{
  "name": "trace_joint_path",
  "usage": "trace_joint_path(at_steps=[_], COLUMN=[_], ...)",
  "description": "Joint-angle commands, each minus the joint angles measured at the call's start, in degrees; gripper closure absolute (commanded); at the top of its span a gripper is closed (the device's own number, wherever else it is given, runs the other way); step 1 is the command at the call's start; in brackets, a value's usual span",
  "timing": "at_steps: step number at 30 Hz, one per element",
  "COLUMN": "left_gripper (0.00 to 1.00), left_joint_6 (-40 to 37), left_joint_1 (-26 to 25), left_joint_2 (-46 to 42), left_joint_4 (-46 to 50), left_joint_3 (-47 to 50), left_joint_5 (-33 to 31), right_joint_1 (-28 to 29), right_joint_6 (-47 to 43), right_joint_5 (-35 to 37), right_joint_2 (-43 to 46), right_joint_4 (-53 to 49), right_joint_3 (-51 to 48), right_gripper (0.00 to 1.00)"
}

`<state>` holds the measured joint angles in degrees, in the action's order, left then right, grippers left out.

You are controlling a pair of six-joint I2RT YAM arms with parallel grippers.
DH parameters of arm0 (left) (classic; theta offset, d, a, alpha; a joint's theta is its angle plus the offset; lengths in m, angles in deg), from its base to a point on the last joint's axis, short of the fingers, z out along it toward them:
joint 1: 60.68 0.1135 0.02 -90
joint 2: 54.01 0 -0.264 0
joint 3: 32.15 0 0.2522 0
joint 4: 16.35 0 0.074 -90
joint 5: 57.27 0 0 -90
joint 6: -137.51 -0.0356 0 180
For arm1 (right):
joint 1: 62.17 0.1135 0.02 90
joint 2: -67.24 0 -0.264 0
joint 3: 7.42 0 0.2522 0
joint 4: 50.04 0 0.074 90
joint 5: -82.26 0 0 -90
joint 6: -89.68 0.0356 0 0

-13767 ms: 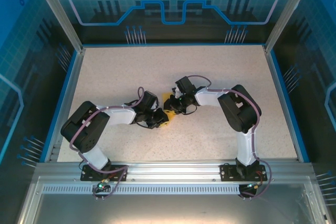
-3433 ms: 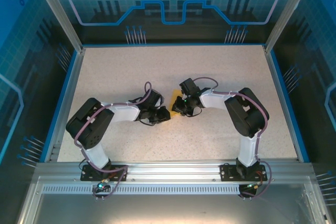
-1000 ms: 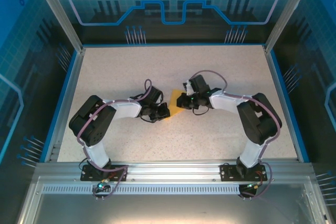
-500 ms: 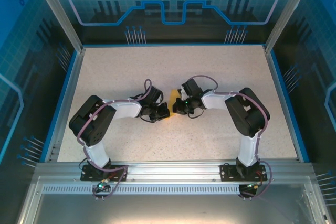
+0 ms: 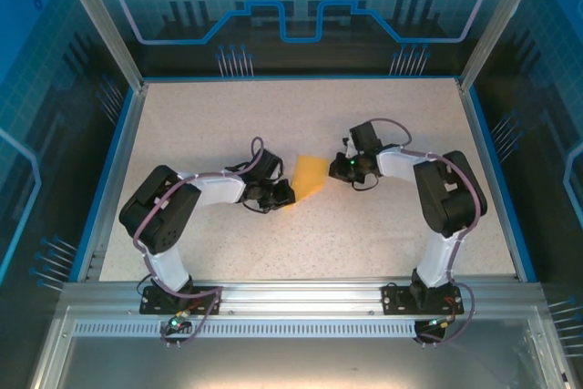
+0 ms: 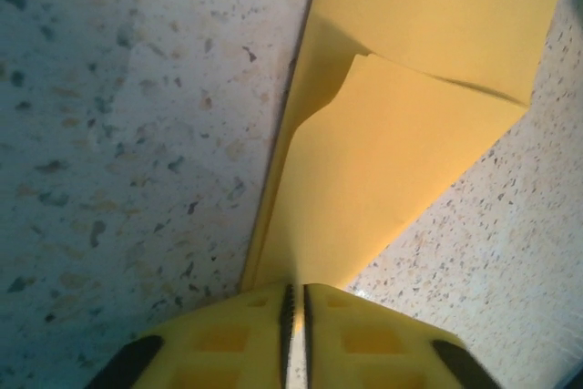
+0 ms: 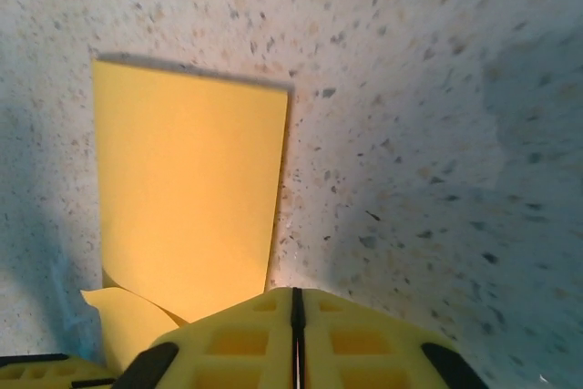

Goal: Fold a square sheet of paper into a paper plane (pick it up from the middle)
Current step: Third fold the triangle at the center of the table.

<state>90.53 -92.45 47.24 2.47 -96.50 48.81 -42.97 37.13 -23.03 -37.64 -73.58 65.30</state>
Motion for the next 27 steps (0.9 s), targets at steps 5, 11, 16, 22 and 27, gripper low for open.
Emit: trace_joint_path(at_steps=[5,11,16,22,27], left_gripper=[0.6,0.5,0.48,0.49,0.53], left_joint_6=[-6.5,-15.8,-23.1,-22.5,-20.2], left_joint_1=[-1.0,-3.6,-6.8,-6.9,-6.8], left_joint_2=[-8.2,-7.4,-3.5,1.2,5.6], left_joint_4=[5.7,8.0,12.0,11.6,10.8], left_joint_3=[-4.2,-7.7,-12.3,-14.9,-18.6], left_joint_5=[-1.2,-7.7,-13.8,-17.8,-17.8], right_joint_1=[-0.2,-0.5,-1.7,-1.7,-1.1], right_joint_6=[-1.9,0.7,3.9,5.2,6.5], right_joint_5=[4.5,5.8,3.8,0.6,-2.5], right_joint_2=[11.0,15.1,16.1,15.1,13.1], right_joint_4=[-3.5,-1.9,0.8,3.1,4.5], right_joint_3=[-2.0,-5.7,-8.2,-10.4,-10.4], right_gripper=[0.63,0.28,0.11,0.07,0.07])
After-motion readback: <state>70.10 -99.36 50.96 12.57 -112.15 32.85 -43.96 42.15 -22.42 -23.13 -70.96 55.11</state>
